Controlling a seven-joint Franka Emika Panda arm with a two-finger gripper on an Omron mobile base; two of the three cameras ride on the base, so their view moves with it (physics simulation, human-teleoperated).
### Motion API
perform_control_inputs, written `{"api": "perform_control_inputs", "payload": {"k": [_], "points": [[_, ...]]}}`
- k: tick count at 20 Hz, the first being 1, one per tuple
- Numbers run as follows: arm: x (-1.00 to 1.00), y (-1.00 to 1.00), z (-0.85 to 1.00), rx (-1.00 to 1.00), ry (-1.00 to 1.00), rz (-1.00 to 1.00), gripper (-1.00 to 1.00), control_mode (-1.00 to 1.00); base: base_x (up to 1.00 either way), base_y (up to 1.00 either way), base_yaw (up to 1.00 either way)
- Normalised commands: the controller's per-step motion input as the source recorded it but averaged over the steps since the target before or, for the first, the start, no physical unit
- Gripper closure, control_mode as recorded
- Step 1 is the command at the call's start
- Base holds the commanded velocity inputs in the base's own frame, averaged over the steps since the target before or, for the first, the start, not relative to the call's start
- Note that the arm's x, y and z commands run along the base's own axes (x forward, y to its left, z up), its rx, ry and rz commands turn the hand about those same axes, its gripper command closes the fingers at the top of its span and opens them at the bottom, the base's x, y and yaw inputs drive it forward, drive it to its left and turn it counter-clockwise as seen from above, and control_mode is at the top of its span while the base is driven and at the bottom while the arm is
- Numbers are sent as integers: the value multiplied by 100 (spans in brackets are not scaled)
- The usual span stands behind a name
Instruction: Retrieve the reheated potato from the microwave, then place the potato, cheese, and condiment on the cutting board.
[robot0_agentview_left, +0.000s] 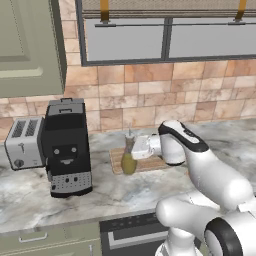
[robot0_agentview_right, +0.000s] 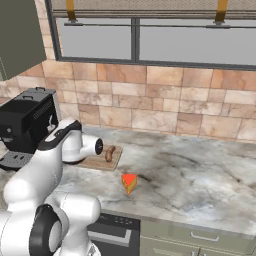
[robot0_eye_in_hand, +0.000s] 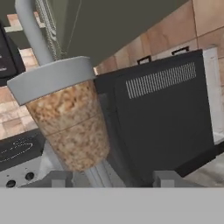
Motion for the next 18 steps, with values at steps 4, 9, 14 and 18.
{"api": "perform_control_inputs", "payload": {"k": [4, 9, 14, 18], "points": [[59, 0, 0, 4, 4, 0, 100, -100, 0, 0, 0], [57, -3, -1, 1, 5, 0, 100, -100, 0, 0, 0], [49, -8, -5, 0, 3, 0, 100, -100, 0, 0, 0], [42, 0, -5, 0, 1, 0, 100, -100, 0, 0, 0]]}}
